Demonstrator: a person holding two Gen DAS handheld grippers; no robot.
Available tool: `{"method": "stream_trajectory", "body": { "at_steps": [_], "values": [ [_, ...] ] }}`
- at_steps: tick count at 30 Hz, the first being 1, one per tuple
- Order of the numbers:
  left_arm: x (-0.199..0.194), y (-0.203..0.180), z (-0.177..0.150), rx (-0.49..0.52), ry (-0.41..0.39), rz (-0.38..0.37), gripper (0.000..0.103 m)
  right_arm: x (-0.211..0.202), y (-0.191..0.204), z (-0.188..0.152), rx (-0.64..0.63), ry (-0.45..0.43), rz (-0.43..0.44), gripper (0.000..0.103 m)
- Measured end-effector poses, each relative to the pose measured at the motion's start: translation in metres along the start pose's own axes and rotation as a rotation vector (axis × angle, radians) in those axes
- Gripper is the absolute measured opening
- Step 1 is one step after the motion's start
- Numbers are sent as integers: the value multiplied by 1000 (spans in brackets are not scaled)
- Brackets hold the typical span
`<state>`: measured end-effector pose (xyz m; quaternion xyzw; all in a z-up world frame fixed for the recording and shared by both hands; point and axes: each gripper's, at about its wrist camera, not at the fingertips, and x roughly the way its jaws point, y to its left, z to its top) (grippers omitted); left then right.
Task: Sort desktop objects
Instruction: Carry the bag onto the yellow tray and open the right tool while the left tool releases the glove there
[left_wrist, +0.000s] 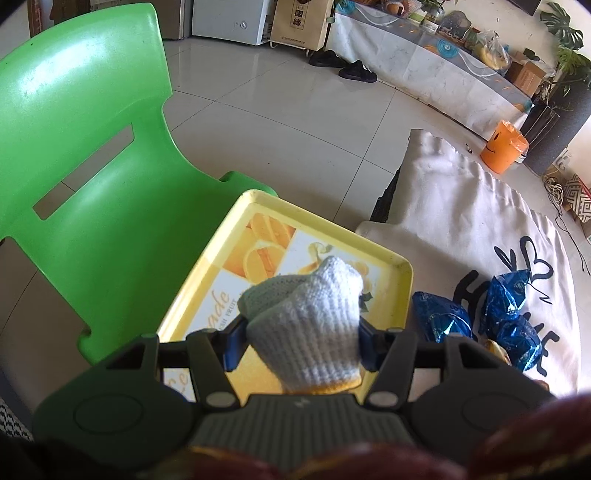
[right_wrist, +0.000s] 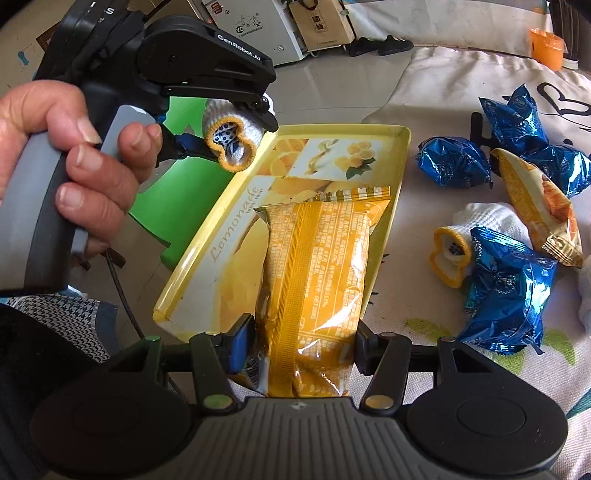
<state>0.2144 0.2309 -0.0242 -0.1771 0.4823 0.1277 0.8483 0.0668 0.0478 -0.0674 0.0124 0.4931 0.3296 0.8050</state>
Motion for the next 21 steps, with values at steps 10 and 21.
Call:
{"method": "stream_trajectory", "body": {
  "at_steps": [10, 21],
  "values": [
    [16, 2, 15, -30, 26, 16, 57, 26, 15, 8, -38, -17, 24, 55],
    [3, -10, 16, -11, -27, 69, 91, 16, 3, 17, 27, -99, -21, 80]
  ]
}}
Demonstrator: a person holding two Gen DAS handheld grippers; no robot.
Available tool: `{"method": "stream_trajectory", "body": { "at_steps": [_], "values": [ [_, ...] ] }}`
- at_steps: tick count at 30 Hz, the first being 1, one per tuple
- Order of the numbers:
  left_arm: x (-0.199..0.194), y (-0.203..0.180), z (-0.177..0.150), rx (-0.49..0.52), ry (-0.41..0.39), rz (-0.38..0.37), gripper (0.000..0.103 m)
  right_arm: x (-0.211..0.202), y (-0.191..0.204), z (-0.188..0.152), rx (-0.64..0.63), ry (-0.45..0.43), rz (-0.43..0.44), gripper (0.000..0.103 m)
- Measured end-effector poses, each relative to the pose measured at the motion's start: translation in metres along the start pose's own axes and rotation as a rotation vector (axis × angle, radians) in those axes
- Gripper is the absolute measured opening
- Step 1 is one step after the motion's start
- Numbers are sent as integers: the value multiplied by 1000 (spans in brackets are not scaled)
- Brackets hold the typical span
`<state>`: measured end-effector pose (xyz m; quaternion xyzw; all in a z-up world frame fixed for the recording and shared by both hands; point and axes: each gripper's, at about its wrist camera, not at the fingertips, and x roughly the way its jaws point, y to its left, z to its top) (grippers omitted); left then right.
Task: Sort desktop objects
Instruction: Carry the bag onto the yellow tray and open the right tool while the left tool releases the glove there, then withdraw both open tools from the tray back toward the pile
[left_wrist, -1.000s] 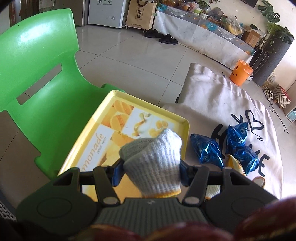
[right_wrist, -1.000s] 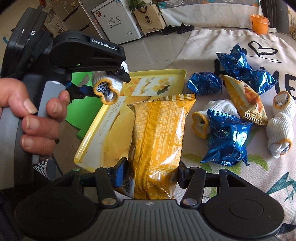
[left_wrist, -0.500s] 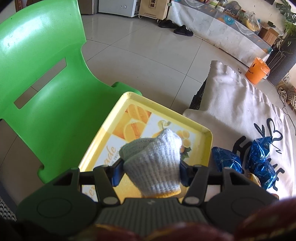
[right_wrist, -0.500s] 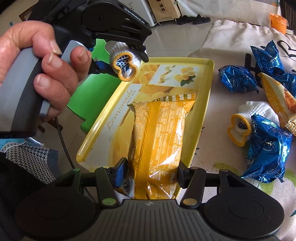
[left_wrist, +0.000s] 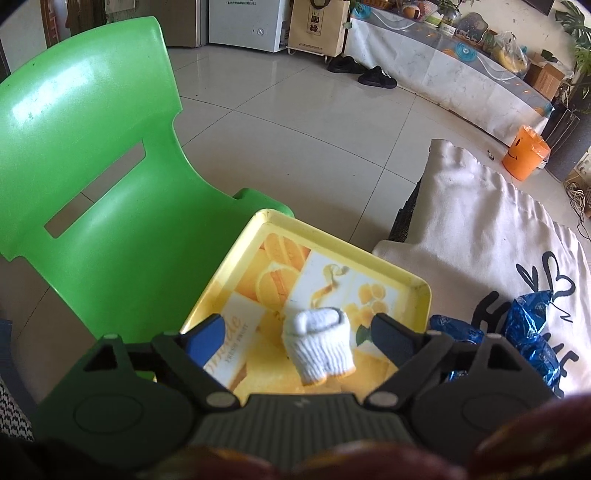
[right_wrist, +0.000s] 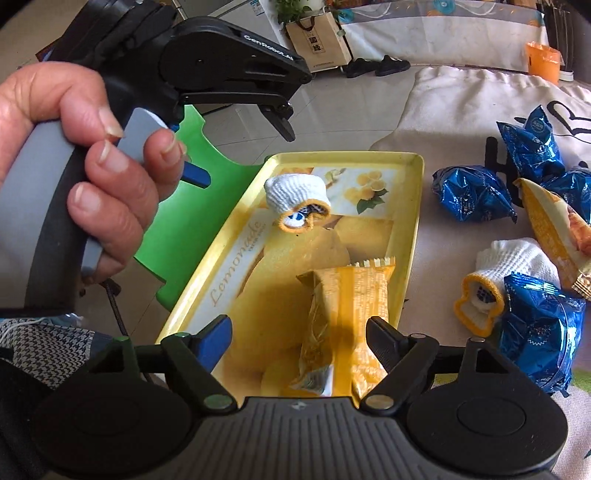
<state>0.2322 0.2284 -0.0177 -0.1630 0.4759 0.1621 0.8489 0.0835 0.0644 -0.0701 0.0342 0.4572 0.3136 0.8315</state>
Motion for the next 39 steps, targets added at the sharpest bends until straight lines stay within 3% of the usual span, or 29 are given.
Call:
{"method": "stream_trajectory", "body": {
  "at_steps": [27, 39],
  "values": [
    [-36, -30, -54, 135, -2, -115, 92, -81, -46, -24, 97, -29, -219, 80],
    [-45, -43, -93, 158, 61, -190, 92, -118, -84, -44, 219, -20, -332, 80]
  ]
}}
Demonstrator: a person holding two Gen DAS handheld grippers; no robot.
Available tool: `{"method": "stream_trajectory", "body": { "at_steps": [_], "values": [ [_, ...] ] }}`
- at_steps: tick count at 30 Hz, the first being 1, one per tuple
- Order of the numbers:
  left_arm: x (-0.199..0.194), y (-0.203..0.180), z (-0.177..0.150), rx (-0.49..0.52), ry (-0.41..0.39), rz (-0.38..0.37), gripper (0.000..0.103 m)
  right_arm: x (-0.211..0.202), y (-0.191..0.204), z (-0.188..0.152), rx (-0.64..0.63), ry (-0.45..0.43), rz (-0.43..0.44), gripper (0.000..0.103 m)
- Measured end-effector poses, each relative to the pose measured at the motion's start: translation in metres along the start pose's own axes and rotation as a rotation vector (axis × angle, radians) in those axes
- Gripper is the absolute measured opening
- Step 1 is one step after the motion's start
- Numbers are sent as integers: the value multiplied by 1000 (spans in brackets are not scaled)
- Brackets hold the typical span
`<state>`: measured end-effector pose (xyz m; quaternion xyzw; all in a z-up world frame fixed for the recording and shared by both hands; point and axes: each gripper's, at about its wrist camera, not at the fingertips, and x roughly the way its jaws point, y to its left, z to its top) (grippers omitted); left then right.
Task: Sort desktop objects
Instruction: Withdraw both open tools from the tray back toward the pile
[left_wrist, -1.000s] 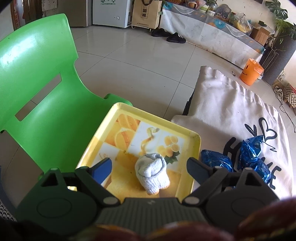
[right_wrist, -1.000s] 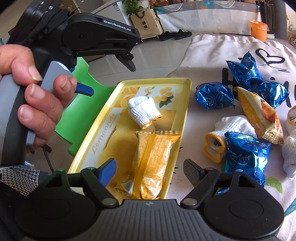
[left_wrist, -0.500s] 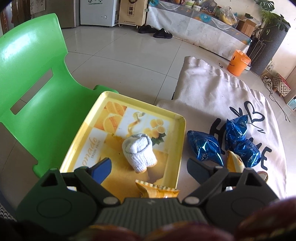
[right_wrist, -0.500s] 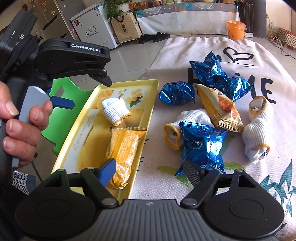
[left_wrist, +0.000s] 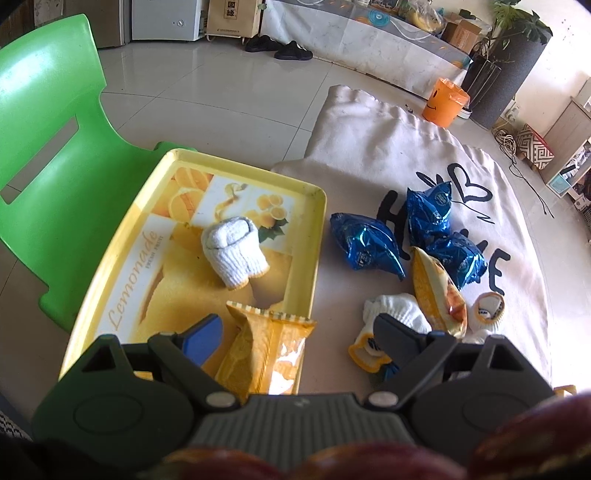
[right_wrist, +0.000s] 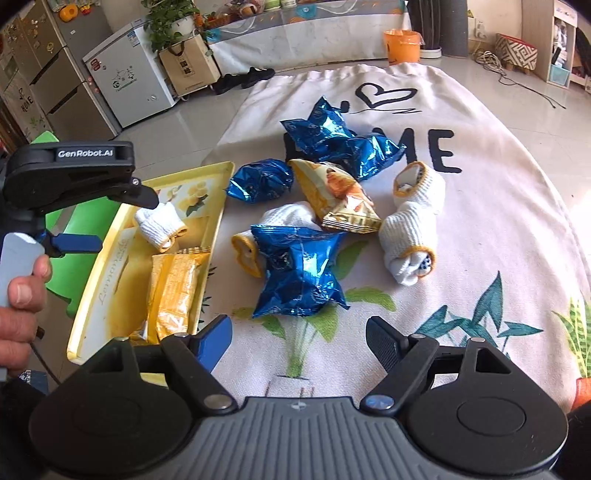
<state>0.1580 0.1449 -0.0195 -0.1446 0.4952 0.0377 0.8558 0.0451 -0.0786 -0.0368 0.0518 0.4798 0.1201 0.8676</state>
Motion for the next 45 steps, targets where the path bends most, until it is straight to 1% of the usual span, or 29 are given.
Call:
{"method": "stream_trajectory", "body": {
  "at_steps": [7, 13, 17, 21, 26, 36, 39, 42, 45],
  "values": [
    [1, -17, -26, 39, 31, -31, 92, -3, -29, -3, 97, 17, -66, 80],
    [3, -33, -46, 98, 49, -57, 92, -5, -53, -4, 177, 18, -111, 80],
    [8, -46, -60, 140, 59, -68, 96, -6, -67, -5, 221, 10, -135, 80],
    [13, -59, -69, 178, 66, -89, 96, -5, -78, -4, 263, 11, -137, 80],
    [22, -69, -75, 205, 76, -84, 96, -3, -89, -2, 298, 8, -141, 80],
    [36, -78, -77, 196, 101, -76, 97, -2, -103, 3, 340, 8, -117, 80],
    [39, -80, -77, 189, 109, -76, 97, -1, -105, 6, 354, 20, -102, 80],
    [42, -81, -77, 176, 114, -77, 97, 1, -109, 12, 374, 35, -82, 80],
    [46, -81, -75, 155, 118, -78, 97, 3, -110, 22, 367, 43, -87, 80]
  ]
}}
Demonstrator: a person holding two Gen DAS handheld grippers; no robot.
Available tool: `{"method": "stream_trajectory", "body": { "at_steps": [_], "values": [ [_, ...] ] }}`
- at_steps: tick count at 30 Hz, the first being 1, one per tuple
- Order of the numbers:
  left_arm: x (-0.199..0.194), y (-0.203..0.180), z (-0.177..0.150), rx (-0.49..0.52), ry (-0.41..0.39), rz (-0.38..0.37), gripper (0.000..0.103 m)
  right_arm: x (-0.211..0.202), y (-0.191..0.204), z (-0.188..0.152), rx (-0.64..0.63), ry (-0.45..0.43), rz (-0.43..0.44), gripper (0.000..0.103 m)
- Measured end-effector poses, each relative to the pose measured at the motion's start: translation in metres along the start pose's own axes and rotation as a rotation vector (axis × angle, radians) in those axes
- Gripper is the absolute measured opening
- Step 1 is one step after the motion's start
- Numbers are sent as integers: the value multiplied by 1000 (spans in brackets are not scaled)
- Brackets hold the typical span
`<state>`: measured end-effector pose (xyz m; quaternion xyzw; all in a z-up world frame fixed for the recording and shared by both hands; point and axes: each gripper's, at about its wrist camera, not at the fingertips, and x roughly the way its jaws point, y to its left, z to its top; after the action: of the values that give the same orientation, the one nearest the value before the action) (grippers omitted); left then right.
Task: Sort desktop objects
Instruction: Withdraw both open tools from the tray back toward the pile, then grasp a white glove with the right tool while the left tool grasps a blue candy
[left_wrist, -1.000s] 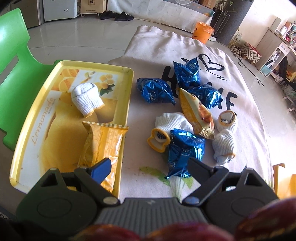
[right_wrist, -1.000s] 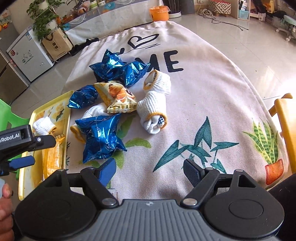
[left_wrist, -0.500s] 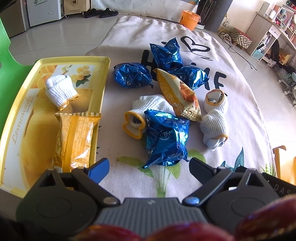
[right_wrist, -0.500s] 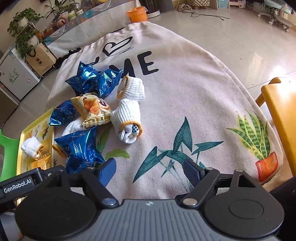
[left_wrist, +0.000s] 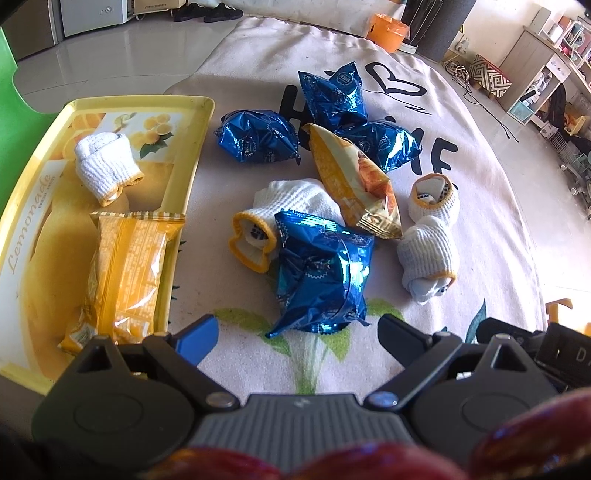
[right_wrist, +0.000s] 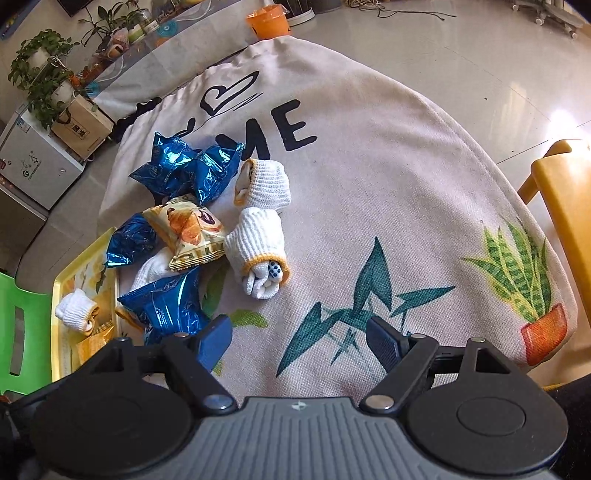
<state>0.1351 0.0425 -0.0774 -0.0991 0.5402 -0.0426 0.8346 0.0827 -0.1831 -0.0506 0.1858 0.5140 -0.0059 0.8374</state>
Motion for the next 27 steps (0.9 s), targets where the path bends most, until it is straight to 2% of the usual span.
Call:
{"method": "stream_trajectory", "body": {
  "at_steps": [11, 17, 25, 27],
  "values": [
    [18, -6, 6, -36, 13, 17, 97, 31, 16, 27, -37, 49, 43, 80],
    [27, -9, 10, -54, 25, 23, 97, 45, 27, 35, -106, 40, 20, 80],
    [37, -12, 13, -68, 34, 39, 97, 64, 33, 42, -122, 53, 18, 80],
    [40, -11, 14, -77, 37, 52, 102, 67, 35, 42, -135, 52, 13, 80]
  ]
}}
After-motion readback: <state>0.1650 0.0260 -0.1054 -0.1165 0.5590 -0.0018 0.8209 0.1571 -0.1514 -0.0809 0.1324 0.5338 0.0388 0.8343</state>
